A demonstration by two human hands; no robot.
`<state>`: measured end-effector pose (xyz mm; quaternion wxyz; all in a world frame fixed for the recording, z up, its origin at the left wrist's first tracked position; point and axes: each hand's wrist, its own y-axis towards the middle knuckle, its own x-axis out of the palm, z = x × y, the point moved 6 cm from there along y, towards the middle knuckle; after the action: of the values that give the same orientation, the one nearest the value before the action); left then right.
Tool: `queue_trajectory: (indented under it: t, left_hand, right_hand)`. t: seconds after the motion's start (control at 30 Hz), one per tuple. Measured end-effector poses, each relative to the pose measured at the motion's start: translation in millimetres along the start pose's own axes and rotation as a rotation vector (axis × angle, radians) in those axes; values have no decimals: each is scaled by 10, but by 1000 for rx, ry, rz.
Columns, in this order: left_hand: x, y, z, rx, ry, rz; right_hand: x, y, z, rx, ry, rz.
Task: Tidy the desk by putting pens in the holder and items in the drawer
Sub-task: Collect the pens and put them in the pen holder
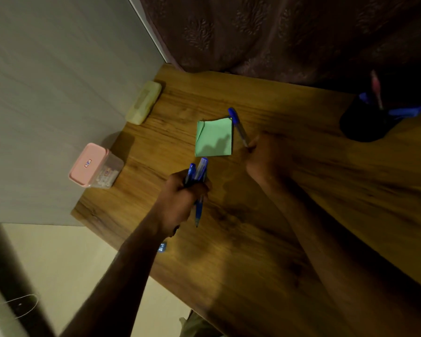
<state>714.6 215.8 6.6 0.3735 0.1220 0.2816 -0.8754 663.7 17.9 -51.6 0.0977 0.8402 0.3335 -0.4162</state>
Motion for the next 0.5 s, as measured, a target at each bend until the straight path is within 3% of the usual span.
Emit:
queue_trajectory:
  t: [0.2,0.33,0.5]
  left_hand:
    - [69,44,-56,-25,-195,-9]
    - [183,98,83,15,-373,37]
    - [326,172,324,129,-463,32]
  right_hand:
    - [-183,-264,89,8,291,58]
    - [-201,-591,32,19,607,-161]
    - [-228,-987,43,85,795,-392]
